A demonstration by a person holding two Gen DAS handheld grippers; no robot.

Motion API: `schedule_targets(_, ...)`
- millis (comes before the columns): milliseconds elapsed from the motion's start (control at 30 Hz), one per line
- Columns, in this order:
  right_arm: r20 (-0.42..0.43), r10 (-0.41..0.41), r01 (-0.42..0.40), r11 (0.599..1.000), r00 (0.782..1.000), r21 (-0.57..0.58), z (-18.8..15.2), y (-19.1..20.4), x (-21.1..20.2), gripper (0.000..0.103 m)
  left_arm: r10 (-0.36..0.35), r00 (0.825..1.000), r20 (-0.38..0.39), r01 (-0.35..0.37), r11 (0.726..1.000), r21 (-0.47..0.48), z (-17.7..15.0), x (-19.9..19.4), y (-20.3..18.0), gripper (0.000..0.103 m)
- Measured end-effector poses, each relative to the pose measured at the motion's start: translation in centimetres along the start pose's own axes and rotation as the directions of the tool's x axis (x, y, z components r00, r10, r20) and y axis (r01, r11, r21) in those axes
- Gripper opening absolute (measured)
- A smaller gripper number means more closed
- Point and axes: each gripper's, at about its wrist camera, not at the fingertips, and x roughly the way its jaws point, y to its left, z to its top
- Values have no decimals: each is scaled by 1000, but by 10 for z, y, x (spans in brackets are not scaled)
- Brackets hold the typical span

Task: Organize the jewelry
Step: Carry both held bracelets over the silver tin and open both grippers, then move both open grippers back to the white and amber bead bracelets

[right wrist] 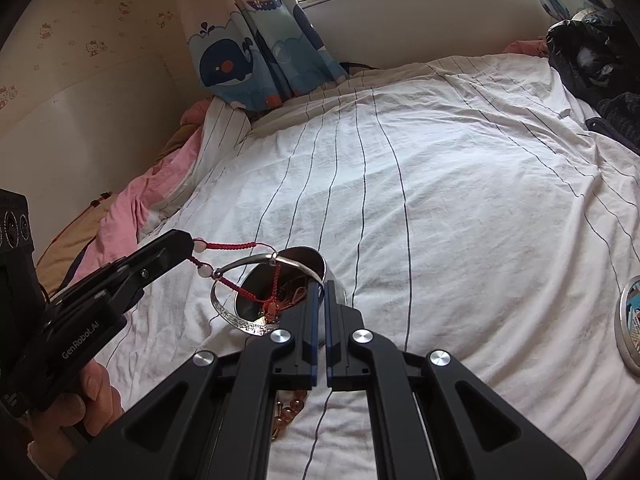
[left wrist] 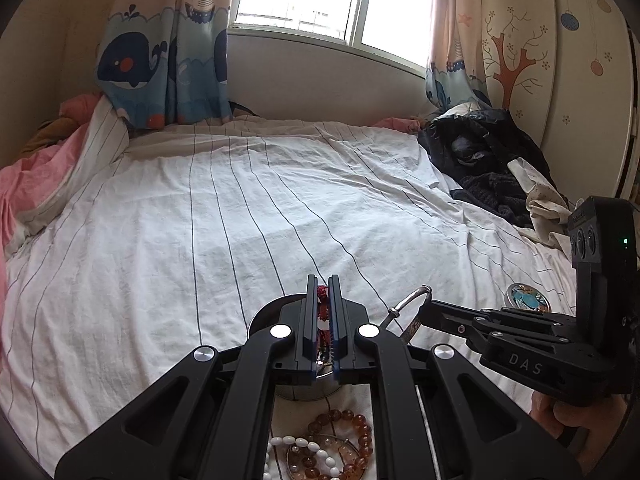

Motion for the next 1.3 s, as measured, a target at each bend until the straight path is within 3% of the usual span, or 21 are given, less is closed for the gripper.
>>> schedule_targets(333, 11, -21, 21, 999, 1000, -28, 12, 2, 9, 3, -43, 998, -37, 40, 997, -72, -5, 30, 16, 5)
schedule_targets(433, 6, -32, 33, 999, 999, -34, 12, 3, 14, 3, -10, 993, -113, 3, 998, -63, -11, 51, 18, 5)
schedule_targets(533, -5, -42, 42, 998, 999, -39, 12, 4, 19, 3, 40, 972, -233, -60, 995, -78, -21, 72, 28, 7)
schedule_targets(600, -12, -50, 49, 997, 999, -51, 12, 6, 24, 3, 52, 970, -236, -73, 994, -83, -24, 69, 33, 11)
schedule_targets(733, -40, -61, 57, 994, 997, -93, 14, 16, 38, 3, 81, 976, -202, -108, 986, -128, -19, 46, 47, 31)
schedule_targets(1000, -110, -58, 45, 993, 992, -112, 7, 34, 63, 6, 106, 980, -169, -127, 985, -119, -13, 5, 50, 39)
schedule_targets(1100, -106, -49, 41, 996, 993, -81, 5, 30, 59, 23, 94, 980, -177, -114, 988, -109, -17, -2, 45, 41)
schedule_targets(1300, -81, -38, 36, 999, 996, -19, 1, 16, 39, 27, 99, 975, -199, -116, 990, -76, -33, -12, 38, 45)
